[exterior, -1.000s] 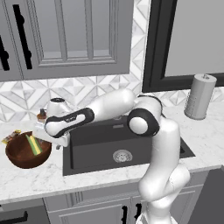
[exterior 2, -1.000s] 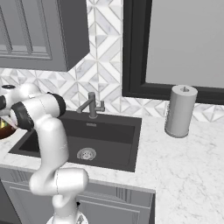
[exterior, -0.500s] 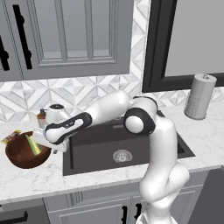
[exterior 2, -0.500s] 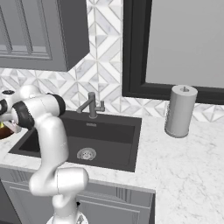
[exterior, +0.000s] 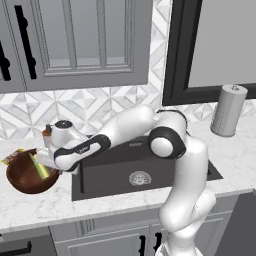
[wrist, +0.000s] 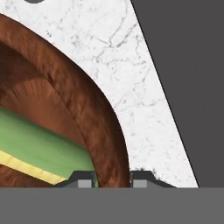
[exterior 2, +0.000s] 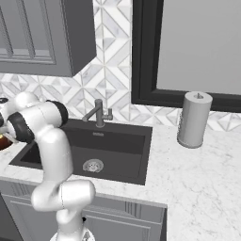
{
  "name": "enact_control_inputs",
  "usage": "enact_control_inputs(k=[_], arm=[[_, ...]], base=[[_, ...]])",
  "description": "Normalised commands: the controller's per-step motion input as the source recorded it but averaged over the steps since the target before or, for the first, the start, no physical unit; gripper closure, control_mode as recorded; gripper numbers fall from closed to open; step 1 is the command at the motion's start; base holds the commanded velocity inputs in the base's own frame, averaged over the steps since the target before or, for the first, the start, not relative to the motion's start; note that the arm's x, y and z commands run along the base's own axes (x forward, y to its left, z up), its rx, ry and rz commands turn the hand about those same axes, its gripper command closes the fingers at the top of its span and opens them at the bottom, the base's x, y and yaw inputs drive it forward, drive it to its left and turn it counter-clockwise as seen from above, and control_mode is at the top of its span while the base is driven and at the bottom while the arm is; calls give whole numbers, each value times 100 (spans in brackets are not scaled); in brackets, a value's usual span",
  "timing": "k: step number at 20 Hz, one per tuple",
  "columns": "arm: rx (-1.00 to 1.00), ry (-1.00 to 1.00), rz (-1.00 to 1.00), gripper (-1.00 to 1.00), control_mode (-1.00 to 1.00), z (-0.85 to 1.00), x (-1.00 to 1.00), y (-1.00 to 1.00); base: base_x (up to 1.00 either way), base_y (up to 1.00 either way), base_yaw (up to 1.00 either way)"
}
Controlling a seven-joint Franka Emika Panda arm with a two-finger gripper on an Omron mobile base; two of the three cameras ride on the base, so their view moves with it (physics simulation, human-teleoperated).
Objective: Pick the corn from the sink and place it in the bowl. Then pick the bowl and place it in the microwave. Then close the microwave door and press the start button.
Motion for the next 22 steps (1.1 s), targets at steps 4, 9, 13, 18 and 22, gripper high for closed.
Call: enact_control_inputs(k=[4, 9, 13, 18, 22], arm=[[10, -19, -2, 100, -100, 67, -82, -71], [12, -1, -8, 100, -100, 92, -53, -87], [11, 12, -16, 100, -100, 92, -39, -100], [5, 7, -14, 100, -100, 69, -34, -99], [0, 6, -12, 100, -100, 59, -30, -97]], base=[[0, 0, 0], [0, 0, 0], [0, 0, 0], [0, 0, 0], [0, 0, 0]])
